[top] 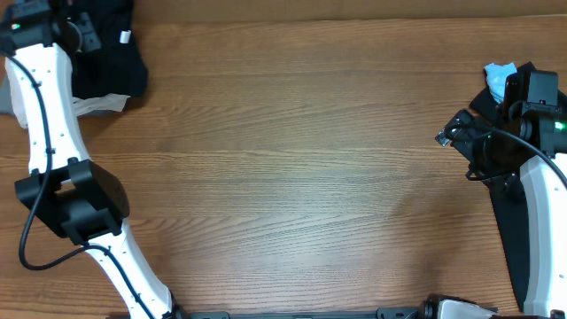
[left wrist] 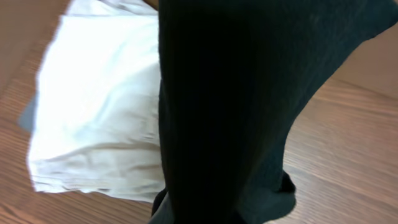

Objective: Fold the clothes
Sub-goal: 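Carry the shirt to the top-left beige stack and place it on top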

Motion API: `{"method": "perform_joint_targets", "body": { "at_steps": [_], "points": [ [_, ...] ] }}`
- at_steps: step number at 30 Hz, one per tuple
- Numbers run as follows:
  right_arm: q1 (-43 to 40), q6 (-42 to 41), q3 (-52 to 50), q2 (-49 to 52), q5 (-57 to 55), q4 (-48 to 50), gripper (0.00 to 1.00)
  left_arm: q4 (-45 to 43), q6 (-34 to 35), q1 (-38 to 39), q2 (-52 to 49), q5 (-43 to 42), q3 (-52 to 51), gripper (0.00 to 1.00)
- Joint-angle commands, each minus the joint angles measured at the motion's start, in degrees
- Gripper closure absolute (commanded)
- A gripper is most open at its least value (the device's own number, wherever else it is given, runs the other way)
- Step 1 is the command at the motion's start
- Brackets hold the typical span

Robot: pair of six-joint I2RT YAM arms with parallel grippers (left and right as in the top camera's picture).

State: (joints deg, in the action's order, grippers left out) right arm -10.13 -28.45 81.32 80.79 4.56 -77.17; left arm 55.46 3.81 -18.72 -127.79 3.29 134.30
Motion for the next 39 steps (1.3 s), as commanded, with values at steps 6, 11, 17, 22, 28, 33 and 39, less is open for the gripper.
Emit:
{"method": "perform_joint_targets", "body": {
  "at_steps": [6, 11, 17, 22, 28, 33, 39],
  "points": [
    [-0.2, 0.4, 1.2, -0.4, 0.3, 0.2, 0.0, -2.4, -1.0, -4.2, -2.0, 0.7, 0.0, 0.94],
    [-0.2, 0.4, 1.2, -0.4, 0.2, 0.2, 0.0, -3.6, -0.4, -5.3, -5.6, 1.2, 0.0, 0.9],
    [-0.2, 0.4, 1.2, -0.4, 0.3, 0.2, 0.0, -7.8, 0.5, -6.9, -8.6, 5.6, 0.0, 0.79],
    [-0.2, 0.4, 1.2, -0.4, 0.3, 0.2, 0.0, -11.9, 0.5, -8.8, -9.7, 7.8, 0.0, 0.53],
    [-0.2, 0.4, 1.2, -0.4, 0.2, 0.2, 0.0, -12.8, 2.5, -10.6, -9.7, 7.5, 0.0, 0.08],
    [-0.2, 0.4, 1.2, -0.4, 0.2, 0.2, 0.0, -10.8, 3.1, -10.6, -9.4, 3.0, 0.1, 0.31],
    [-0.2, 0.4, 1.2, -0.4, 0.3, 0.2, 0.0, -13.7, 7.3, -10.2, -9.6, -1.6, 0.0, 0.85]
  ]
}}
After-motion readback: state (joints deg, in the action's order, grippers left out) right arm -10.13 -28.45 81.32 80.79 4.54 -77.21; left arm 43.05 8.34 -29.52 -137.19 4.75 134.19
